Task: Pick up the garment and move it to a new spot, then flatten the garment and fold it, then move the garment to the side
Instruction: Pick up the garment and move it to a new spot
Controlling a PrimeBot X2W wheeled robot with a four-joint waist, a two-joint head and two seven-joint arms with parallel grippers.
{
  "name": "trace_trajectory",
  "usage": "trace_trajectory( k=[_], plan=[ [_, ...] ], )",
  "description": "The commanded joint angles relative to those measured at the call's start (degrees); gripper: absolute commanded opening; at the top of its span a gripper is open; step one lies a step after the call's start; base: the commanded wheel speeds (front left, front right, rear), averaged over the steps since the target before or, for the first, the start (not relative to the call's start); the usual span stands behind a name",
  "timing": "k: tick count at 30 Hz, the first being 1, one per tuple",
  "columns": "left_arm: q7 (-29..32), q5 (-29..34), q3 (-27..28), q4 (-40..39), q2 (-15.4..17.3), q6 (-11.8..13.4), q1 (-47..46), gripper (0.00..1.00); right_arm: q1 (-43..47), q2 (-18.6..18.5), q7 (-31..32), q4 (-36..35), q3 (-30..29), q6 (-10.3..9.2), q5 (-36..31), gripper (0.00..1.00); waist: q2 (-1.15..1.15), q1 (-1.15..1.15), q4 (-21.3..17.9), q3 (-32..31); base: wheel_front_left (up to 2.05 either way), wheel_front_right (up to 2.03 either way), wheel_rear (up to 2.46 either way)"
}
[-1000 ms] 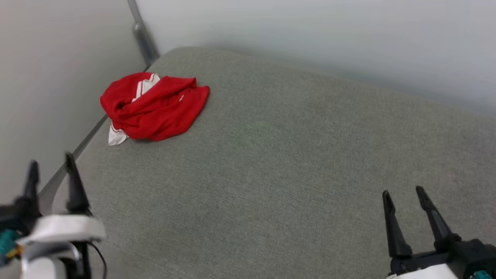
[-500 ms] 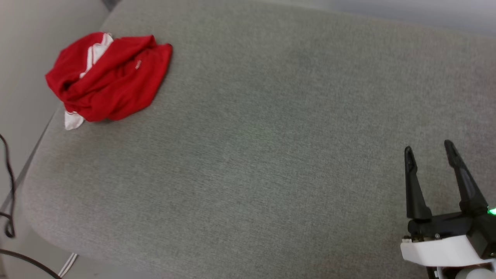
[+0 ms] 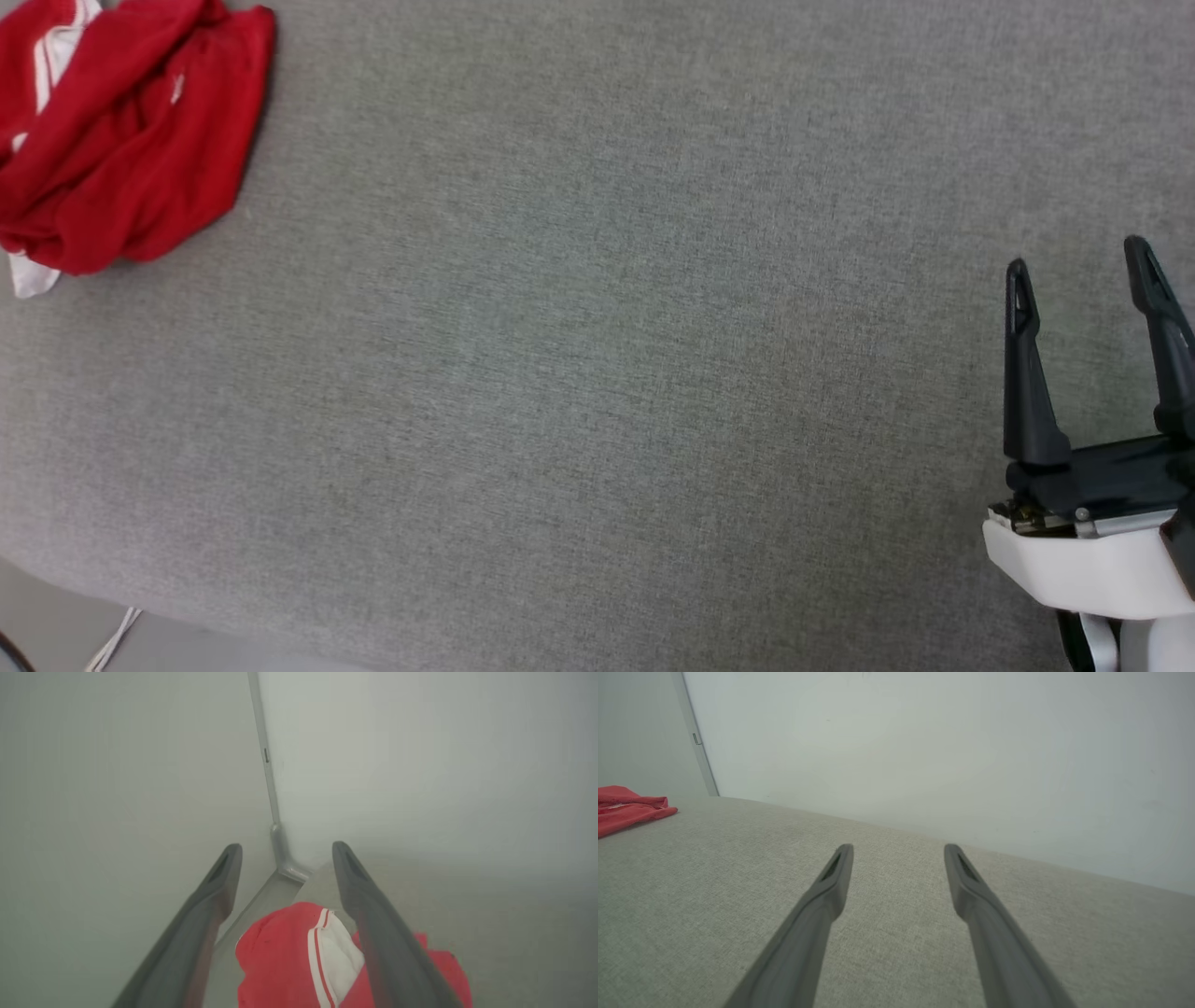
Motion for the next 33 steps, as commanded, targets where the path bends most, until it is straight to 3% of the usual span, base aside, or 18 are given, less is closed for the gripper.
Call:
trace_trajectory(
  k=[1,10,18,24,25,26,33],
  plan=[
    [0.6,-0.6,-0.6,0.4,0.3,0.0,-0.4,1.0,-0.9,0.0,-0.1,-0.4,0.1,-0.02,-0.5,1.0,0.0,-0.01,-0.5,1.5,0.0,0.0,0.0],
    [25.6,-18.9,-15.7,-1.2,4.8,0.0,1.3,1.0,-2.3,0.0,-0.1,-3.2,1.3,-0.02,-2.4,1.0,0.0,-0.01,-1.2,4.5,0.0,0.0,0.0],
    [37.8,-27.9,-22.6,0.0,5.5,0.0,1.9,1.0,-3.3,0.0,-0.1,-4.1,2.1,-0.02,-3.2,1.0,0.0,-0.01,-2.3,6.5,0.0,0.0,0.0],
    [41.9,-30.5,-27.2,2.5,3.6,0.0,2.0,1.0,-2.9,0.0,-0.1,-3.6,2.2,-0.02,-2.4,1.0,0.0,-0.01,-3.6,6.7,0.0,0.0,0.0],
    [41.5,-30.5,-27.7,2.8,3.5,0.0,1.9,0.26,-2.8,0.0,-0.1,-3.4,2.4,-0.02,-2.2,1.0,0.0,-0.01,-3.8,6.5,0.0,0.0,0.0],
    [41.4,-31.0,-27.9,3.1,3.3,0.0,1.8,0.0,-2.7,0.0,-0.1,-3.3,2.5,-0.02,-2.1,1.0,0.0,-0.01,-3.9,6.3,0.0,0.0,0.0],
    [39.1,-30.8,-29.5,2.9,7.5,0.0,-0.4,0.0,-2.7,0.0,-0.1,-2.0,2.8,-0.02,-0.3,1.0,0.0,-0.01,-4.1,3.4,0.0,0.0,0.0]
  ],
)
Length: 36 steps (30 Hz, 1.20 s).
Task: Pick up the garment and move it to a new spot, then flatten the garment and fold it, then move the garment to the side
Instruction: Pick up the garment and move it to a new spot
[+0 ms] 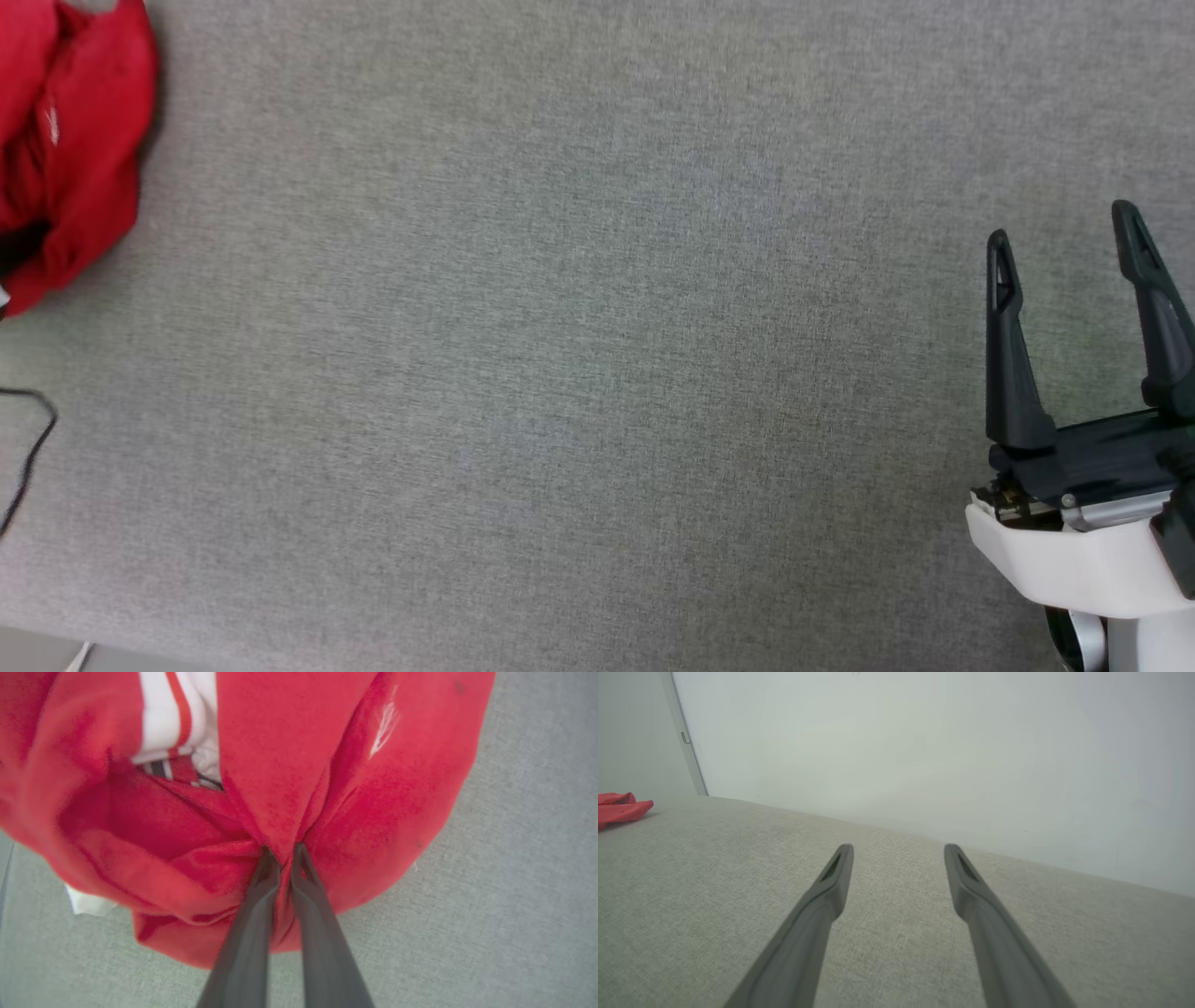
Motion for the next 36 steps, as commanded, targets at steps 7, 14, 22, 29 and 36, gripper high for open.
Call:
trace_trajectory(
  k=[7,14,22,29,36],
  plan=[
    [-3.8,1.7,-3.2,-3.9,4.3,-0.1,-2.0,0.0,0.4,0.0,-0.1,1.7,0.9,-0.02,2.9,1.0,0.0,0.0,0.9,-5.7,0.0,0.0,0.0],
    [-4.7,4.8,-7.7,-13.3,8.8,-0.1,-6.2,0.0,1.3,0.0,-0.1,3.4,1.2,-0.02,5.9,1.0,0.0,0.0,1.3,-11.2,0.0,0.0,0.0],
    [-2.2,7.9,-12.1,-25.4,10.3,-0.1,-13.6,0.0,2.0,0.0,-0.1,4.8,1.6,-0.02,9.6,1.0,0.0,0.0,-0.7,-16.3,0.0,0.0,0.0],
    [0.0,9.5,-16.1,-33.5,6.8,-0.1,-20.4,0.0,3.1,0.0,-0.1,5.8,1.3,-0.02,12.0,1.0,0.0,0.0,-4.7,-19.2,0.0,0.0,0.0],
    [0.6,10.5,-21.0,-38.0,2.3,-0.1,-25.0,0.0,3.0,0.0,-0.1,6.1,1.2,-0.02,13.6,1.0,0.0,0.0,-11.3,-20.6,0.0,0.0,0.0]
  ],
)
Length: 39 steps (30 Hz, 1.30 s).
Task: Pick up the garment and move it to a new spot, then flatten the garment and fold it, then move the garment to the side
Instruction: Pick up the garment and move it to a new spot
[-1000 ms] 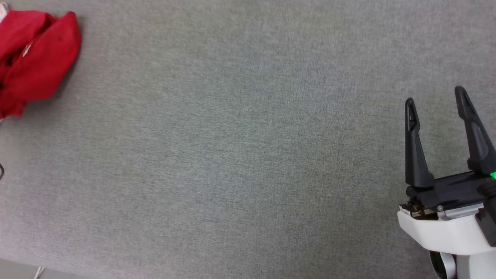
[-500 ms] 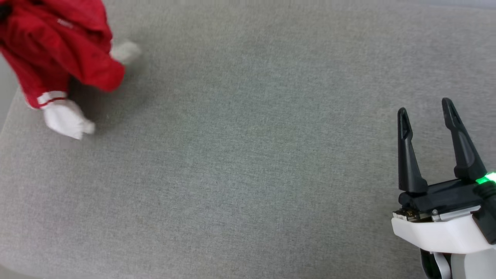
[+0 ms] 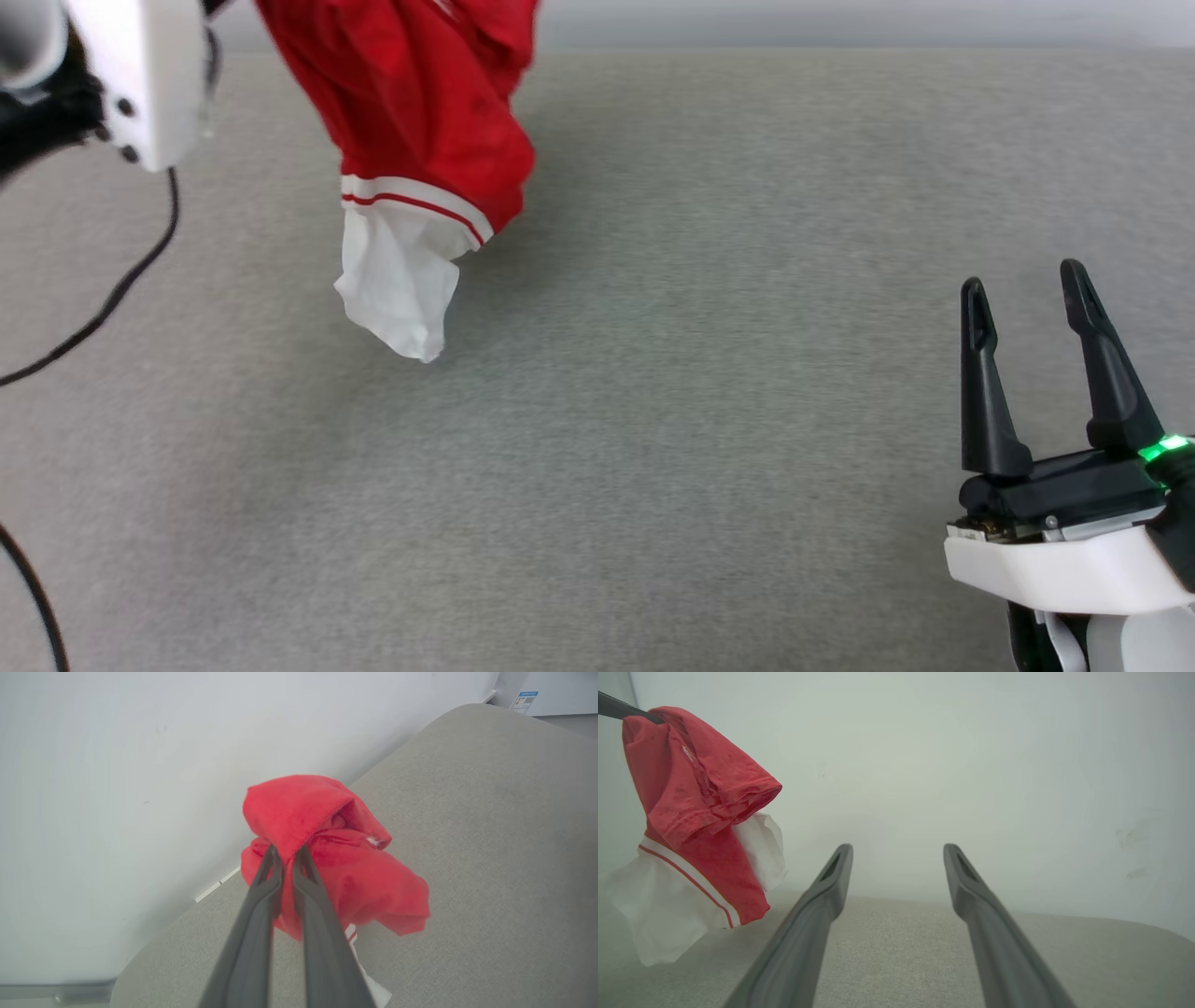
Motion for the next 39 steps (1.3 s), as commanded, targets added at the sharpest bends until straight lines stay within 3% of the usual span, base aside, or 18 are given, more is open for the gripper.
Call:
trace_trajectory(
  k=[1,11,23,30,35,38,39],
  plan=[
    [-0.2,0.5,-0.8,-0.7,-0.6,0.0,-0.9,0.0,0.3,0.1,-0.1,0.1,-0.2,-0.02,0.4,1.0,0.0,0.0,-3.4,-0.8,0.0,0.0,0.0],
    [-2.2,1.6,-10.1,-4.4,-8.2,0.0,-0.4,0.0,0.8,0.1,-0.1,-0.1,-1.0,-0.02,1.4,1.0,0.0,0.0,-8.9,0.7,0.0,0.0,0.0],
    [-7.6,1.7,-24.7,0.8,-18.0,0.0,10.9,0.0,-0.1,0.1,-0.1,0.6,-1.3,-0.02,1.2,1.0,0.0,0.0,-9.3,2.7,0.0,0.0,0.0],
    [-4.6,4.4,-26.5,4.3,-22.7,0.0,23.6,0.0,-0.7,0.1,-0.1,1.3,-1.3,-0.02,1.3,1.0,0.0,0.0,-9.4,3.8,0.0,0.0,0.0],
    [-1.5,7.3,-26.7,4.4,-24.2,0.0,29.7,0.0,-0.8,0.1,-0.1,1.8,-1.3,-0.02,1.3,1.0,0.0,0.0,-9.1,3.7,0.0,0.0,0.0],
    [-3.4,8.6,-26.6,4.5,-24.8,0.0,29.6,0.0,-0.3,0.1,-0.1,2.2,-1.5,-0.02,1.1,1.0,0.0,0.0,-8.5,2.7,0.0,0.0,0.0],
    [-4.7,9.3,-26.5,4.8,-24.8,0.0,28.9,0.47,0.0,0.1,-0.1,2.3,-1.4,-0.02,1.0,1.0,0.0,0.0,-8.3,2.2,0.0,0.0,0.0]
  ],
)
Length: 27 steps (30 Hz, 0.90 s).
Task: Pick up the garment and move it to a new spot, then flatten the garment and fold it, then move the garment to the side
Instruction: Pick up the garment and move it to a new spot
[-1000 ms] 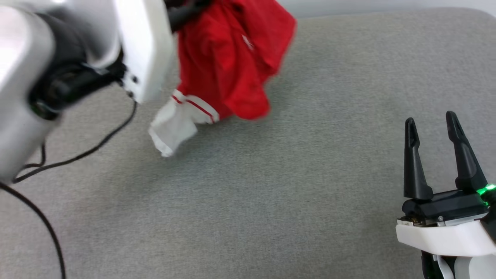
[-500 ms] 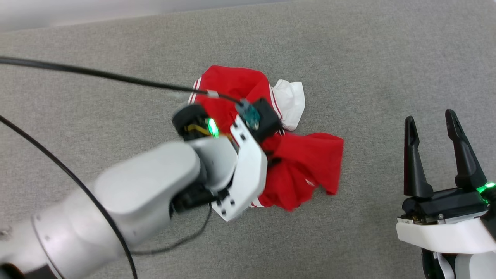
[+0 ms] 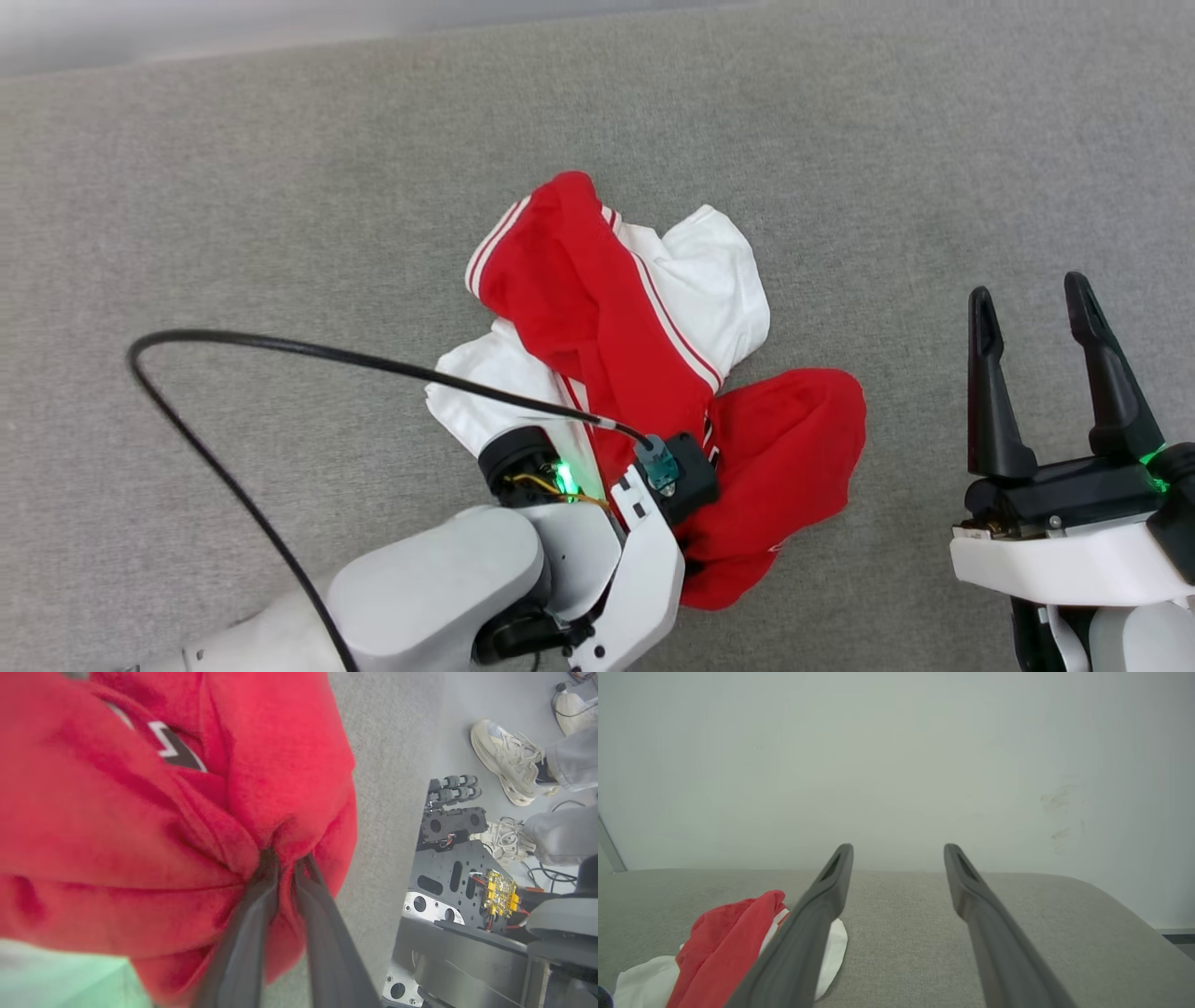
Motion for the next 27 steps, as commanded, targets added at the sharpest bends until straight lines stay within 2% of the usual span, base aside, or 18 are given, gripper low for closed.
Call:
trace_trajectory(
  k=[1,8,12,15,20,23,27],
  plan=[
    [-1.3,0.6,0.0,0.5,-0.1,0.0,-0.8,1.0,0.0,0.1,-0.1,0.1,0.0,-0.02,0.0,1.0,0.0,0.0,0.5,-0.9,0.0,0.0,0.0],
    [-18.0,3.3,2.8,3.3,-1.3,0.2,-2.7,1.0,2.2,0.1,-0.1,1.0,-0.3,-0.02,-0.3,1.0,0.0,0.0,2.1,-5.6,0.0,0.0,0.0],
    [-25.7,5.2,5.9,3.8,-1.2,3.4,-1.5,1.0,3.5,0.1,-0.1,1.3,-0.5,-0.02,-0.6,1.0,0.0,0.0,3.2,-7.7,0.0,0.0,0.0],
    [-31.4,6.5,8.3,3.8,-0.6,7.2,0.2,1.0,4.5,0.1,-0.1,1.8,-0.6,-0.02,-0.5,1.0,0.0,0.0,4.0,-9.0,0.0,0.0,0.0],
    [-41.4,8.0,13.5,5.2,0.5,15.5,4.8,1.0,5.6,0.1,-0.1,2.8,-1.8,-0.02,0.4,1.0,0.0,0.0,5.1,-10.6,0.0,0.0,0.0],
    [-43.8,8.0,18.3,5.3,1.3,20.7,8.8,1.0,6.2,0.0,-0.1,3.2,-2.5,-0.02,-0.3,1.0,0.0,0.0,5.6,-11.6,0.0,0.0,0.0],
    [-44.3,12.0,26.9,2.1,2.2,26.9,15.1,1.0,7.0,0.1,-0.1,3.5,-3.5,-0.02,-0.8,1.0,0.0,0.0,6.3,-12.6,0.0,0.0,0.0]
  ],
)
